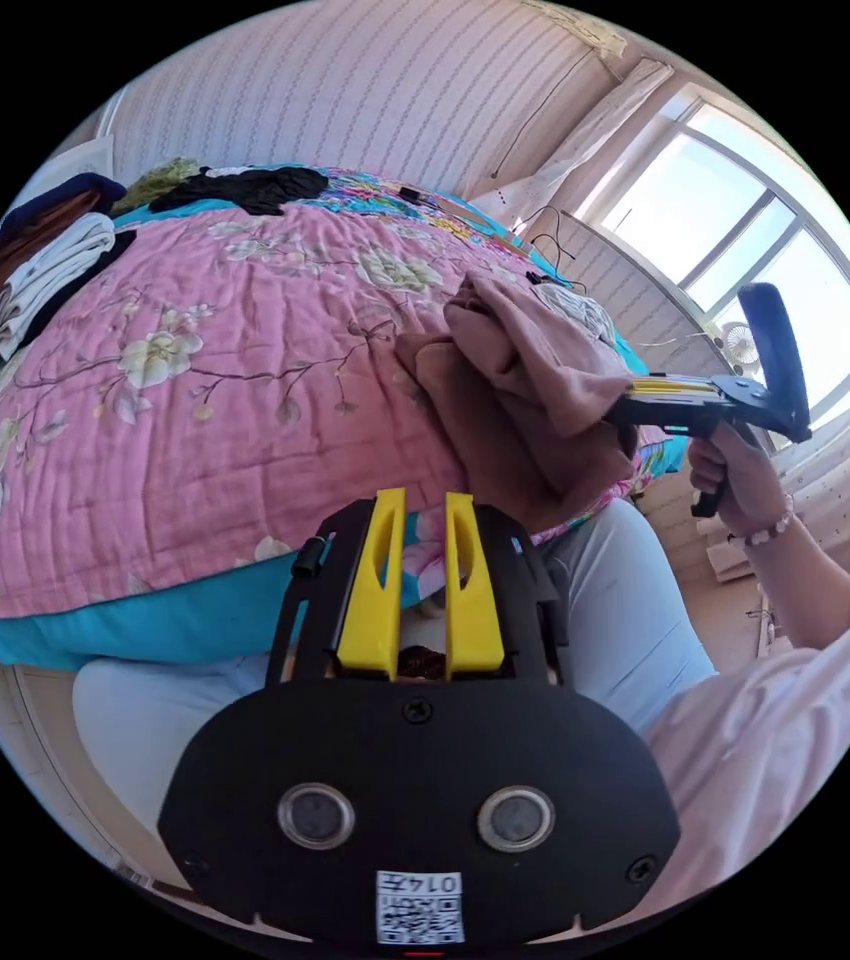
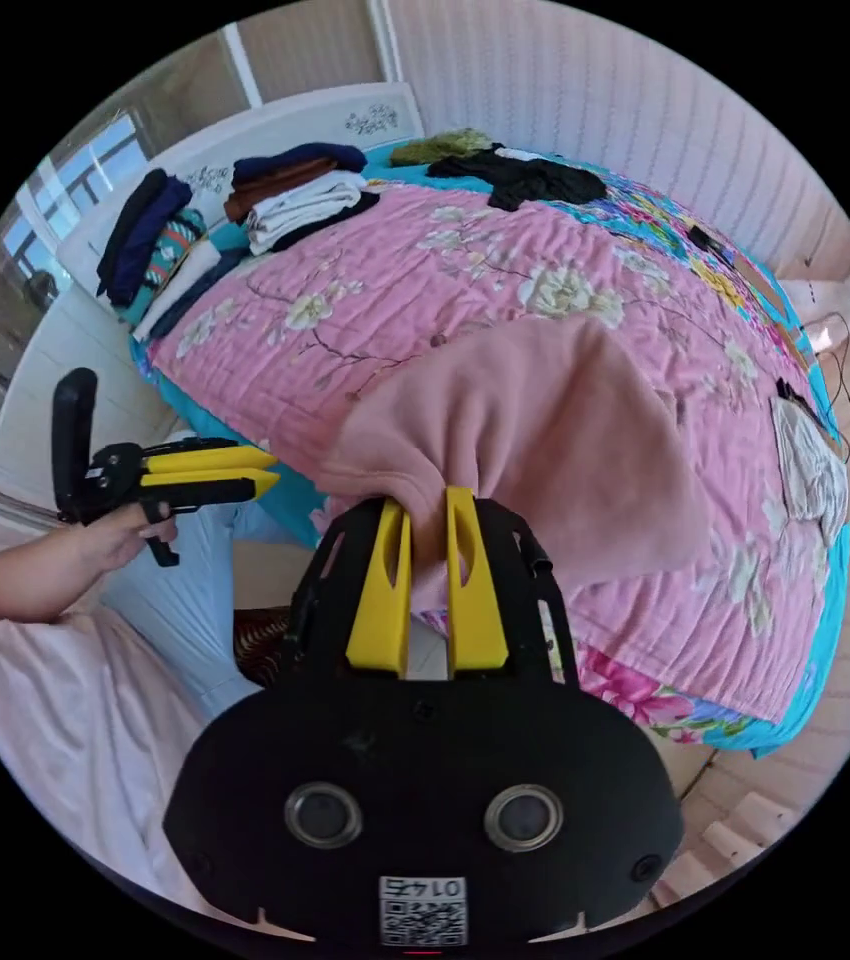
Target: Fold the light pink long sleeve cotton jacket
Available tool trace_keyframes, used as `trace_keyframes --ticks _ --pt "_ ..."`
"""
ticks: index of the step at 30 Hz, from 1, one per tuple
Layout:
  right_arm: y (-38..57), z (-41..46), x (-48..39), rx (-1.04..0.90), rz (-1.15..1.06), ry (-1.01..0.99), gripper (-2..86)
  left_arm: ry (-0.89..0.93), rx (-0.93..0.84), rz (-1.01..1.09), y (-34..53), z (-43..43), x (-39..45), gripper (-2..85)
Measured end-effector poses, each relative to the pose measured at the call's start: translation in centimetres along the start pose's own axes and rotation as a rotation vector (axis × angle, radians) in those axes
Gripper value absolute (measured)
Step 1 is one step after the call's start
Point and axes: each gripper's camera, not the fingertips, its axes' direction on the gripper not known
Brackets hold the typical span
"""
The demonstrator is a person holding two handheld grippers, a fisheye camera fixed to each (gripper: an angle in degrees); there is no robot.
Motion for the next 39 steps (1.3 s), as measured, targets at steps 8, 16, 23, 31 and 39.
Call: trace_keyframes --ticks 8,16,23,31,39 --pt "12.3 -5.3 9.2 0.141 0.294 -0.141 3.2 0.061 -0.104 0.019 -3.6 2.5 1.7 9.1" --pt "17.7 -5.2 13.4 0.184 0.384 -0.235 2.2 0.246 0.01 -0.022 -4.1 -5.2 -0.2 0.6" --pt "17.5 -10.6 16.2 0.384 0.309 -0.334 1.9 0.236 0.278 0.115 -8.0 -19.1 1.5 -0.5" --pt "17.3 -15.1 15.3 0.552 0.151 -0.287 1.7 -0.224 0.552 0.207 -18.2 -34.3 1.0 0.2" --pt "16.9 0.9 17.1 -0.03 0.32 -0.284 1.0 -0.208 0.127 -0.162 -8.6 -27.8 -13.9 -0.3"
